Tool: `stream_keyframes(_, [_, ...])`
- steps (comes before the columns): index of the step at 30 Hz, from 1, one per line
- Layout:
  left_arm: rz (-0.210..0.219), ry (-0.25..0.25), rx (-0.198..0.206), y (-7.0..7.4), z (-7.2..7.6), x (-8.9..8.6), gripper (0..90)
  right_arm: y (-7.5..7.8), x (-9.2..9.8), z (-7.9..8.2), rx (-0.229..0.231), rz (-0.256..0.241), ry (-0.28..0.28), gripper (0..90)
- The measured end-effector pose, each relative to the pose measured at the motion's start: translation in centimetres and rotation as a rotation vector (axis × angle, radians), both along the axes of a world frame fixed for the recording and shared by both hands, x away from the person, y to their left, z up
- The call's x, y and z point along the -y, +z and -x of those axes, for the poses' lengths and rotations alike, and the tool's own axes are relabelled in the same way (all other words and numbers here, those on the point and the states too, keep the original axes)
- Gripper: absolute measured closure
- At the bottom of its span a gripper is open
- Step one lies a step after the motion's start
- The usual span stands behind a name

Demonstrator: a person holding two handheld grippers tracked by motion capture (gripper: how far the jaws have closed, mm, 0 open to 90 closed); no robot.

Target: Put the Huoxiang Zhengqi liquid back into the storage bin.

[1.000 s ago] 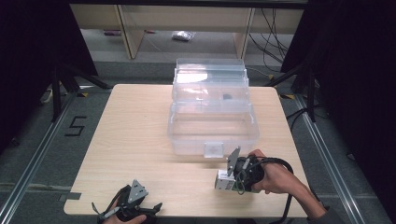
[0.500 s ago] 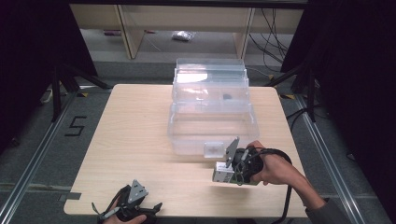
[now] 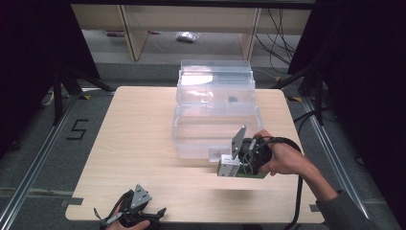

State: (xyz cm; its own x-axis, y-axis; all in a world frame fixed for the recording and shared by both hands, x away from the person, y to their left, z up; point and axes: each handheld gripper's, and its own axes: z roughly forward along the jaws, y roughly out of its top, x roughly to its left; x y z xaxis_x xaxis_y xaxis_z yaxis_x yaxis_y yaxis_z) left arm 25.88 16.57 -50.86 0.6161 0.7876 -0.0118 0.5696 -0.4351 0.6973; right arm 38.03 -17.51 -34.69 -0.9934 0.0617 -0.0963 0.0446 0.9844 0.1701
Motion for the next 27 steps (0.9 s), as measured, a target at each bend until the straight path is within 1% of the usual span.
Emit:
stream_keyframes(1, [0.000,0.000,0.000,0.0,0.0,0.0,15.0,0.0,0.0,0.0,0.000,0.000,0.000,65.1])
stream_keyframes(2, [0.000,-0.008,-0.007,0.0,0.0,0.0,15.0,0.5,-0.1,-0.5,0.011,-0.010,0.017,65.1])
stream_keyframes(3, [0.000,0.001,-0.003,0.0,0.0,0.0,15.0,0.8,-0.1,-0.6,0.012,-0.007,0.009,65.2])
stream_keyframes(4, [0.000,0.002,-0.003,-0.1,0.0,0.0,15.0,1.1,-0.1,-0.6,0.006,-0.006,-0.027,65.2])
stream_keyframes(5, [0.000,0.002,-0.003,-0.1,0.0,0.0,15.0,1.3,-0.2,-1.0,0.017,-0.010,0.007,65.2])
stream_keyframes(6, [-0.001,0.005,-0.005,-0.1,0.0,0.0,15.0,1.6,-0.2,-1.0,0.015,-0.002,-0.023,65.2])
stream_keyframes(7, [0.000,0.005,-0.006,-0.1,0.0,0.0,15.0,1.7,-0.3,-1.3,0.019,-0.014,-0.004,65.2])
stream_keyframes(8, [0.000,0.005,-0.006,-0.1,0.0,0.0,15.0,1.9,-0.4,-1.6,0.019,-0.008,0.017,65.1])
stream_keyframes(9, [-0.004,0.005,-0.005,0.0,0.0,0.0,15.0,1.9,-0.4,-1.6,0.019,-0.008,0.017,65.1])
stream_keyframes(10, [-0.001,0.003,-0.004,-0.1,0.0,0.0,15.0,2.1,-0.4,-1.6,0.015,-0.004,-0.009,65.2])
stream_keyframes(11, [0.001,0.004,-0.005,-0.1,0.0,0.1,15.0,2.4,-0.5,-1.9,0.025,-0.013,0.007,65.2])
stream_keyframes(12, [0.001,0.002,-0.006,-0.1,-0.1,0.1,15.0,2.7,-0.6,-2.4,0.023,-0.023,0.012,65.2])
stream_keyframes(13, [0.001,0.002,-0.006,-0.1,-0.1,0.1,15.0,2.7,-0.6,-2.4,0.023,-0.023,0.012,65.2])
stream_keyframes(14, [0.005,0.002,-0.005,0.0,0.0,0.0,15.0,2.9,-0.7,-2.9,0.017,-0.028,0.020,65.1])
stream_keyframes(15, [0.005,0.002,-0.005,0.0,0.0,0.0,15.0,2.9,-0.7,-2.9,0.017,-0.028,0.020,65.1])
stream_keyframes(16, [0.007,-0.006,-0.008,0.0,0.0,0.0,15.0,3.2,-0.8,-3.4,0.019,-0.023,0.012,65.2])
stream_keyframes(17, [0.007,-0.006,-0.008,0.0,0.0,0.0,15.0,3.2,-0.8,-3.4,0.019,-0.023,0.012,65.2])
stream_keyframes(18, [0.002,-0.008,-0.022,0.1,0.0,-0.1,15.0,3.4,-0.9,-4.0,0.030,-0.025,0.037,65.2])
stream_keyframes(19, [0.002,-0.008,-0.022,0.1,0.0,-0.1,15.0,3.4,-0.9,-4.0,0.030,-0.025,0.037,65.2])
stream_keyframes(20, [0.012,0.003,-0.005,0.0,0.0,0.0,15.0,3.6,-0.9,-3.9,0.022,-0.016,-0.001,65.2])
stream_keyframes(21, [0.006,-0.009,-0.011,0.1,0.0,0.0,15.0,3.8,-0.9,-4.3,0.034,-0.022,0.017,65.2])
stream_keyframes(22, [0.008,-0.008,-0.013,0.0,0.0,0.0,15.0,4.1,-1.0,-4.7,0.037,-0.026,0.008,65.2])
stream_keyframes(23, [0.008,-0.008,-0.013,0.0,0.0,0.0,15.0,4.1,-1.0,-4.7,0.037,-0.026,0.008,65.2])
stream_keyframes(24, [0.006,-0.008,-0.013,0.0,0.0,0.0,15.0,4.2,-0.9,-5.1,0.041,-0.026,0.021,65.2])
stream_keyframes(25, [0.008,-0.008,-0.012,0.0,0.0,0.0,15.0,4.3,-1.0,-5.4,0.041,-0.025,0.032,65.3])
stream_keyframes(26, [0.014,0.007,-0.004,0.0,0.0,0.0,15.0,4.6,-1.0,-6.0,0.047,-0.022,0.037,65.3])
stream_keyframes(27, [0.014,0.007,-0.004,0.0,0.0,0.0,15.0,4.6,-1.0,-6.0,0.047,-0.022,0.037,65.3])
